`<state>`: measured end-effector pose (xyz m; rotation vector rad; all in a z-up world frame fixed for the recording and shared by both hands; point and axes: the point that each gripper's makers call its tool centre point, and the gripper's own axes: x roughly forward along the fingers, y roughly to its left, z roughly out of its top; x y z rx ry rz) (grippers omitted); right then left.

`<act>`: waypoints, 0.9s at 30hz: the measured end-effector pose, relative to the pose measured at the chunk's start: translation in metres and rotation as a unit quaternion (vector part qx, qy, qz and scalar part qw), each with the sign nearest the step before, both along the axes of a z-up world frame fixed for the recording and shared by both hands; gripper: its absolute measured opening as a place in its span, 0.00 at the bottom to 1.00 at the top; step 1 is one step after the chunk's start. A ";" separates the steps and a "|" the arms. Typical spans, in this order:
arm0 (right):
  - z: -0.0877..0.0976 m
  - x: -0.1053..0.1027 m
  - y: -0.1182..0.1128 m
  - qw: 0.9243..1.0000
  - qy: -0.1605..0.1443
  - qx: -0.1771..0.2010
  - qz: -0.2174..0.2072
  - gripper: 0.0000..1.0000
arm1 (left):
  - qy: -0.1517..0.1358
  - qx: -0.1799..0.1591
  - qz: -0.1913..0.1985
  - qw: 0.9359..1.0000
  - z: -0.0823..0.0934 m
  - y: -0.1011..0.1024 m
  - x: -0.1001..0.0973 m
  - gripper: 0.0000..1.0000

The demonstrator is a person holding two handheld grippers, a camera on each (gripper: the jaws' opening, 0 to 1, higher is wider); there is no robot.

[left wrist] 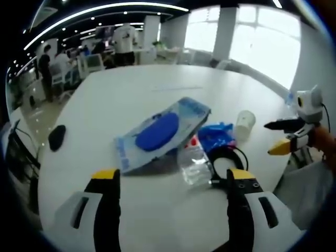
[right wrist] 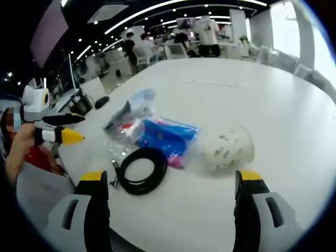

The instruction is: Arrange the tabletop items into an orderly group along one side of the table until the central work area is clear of visible clutter.

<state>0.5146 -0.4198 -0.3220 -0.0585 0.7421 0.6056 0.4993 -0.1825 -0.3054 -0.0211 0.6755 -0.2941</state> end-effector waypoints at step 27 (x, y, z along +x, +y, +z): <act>0.006 0.001 0.007 1.000 -0.017 0.009 0.012 0.99 | -0.001 -0.002 0.004 1.000 0.001 0.003 -0.001 0.80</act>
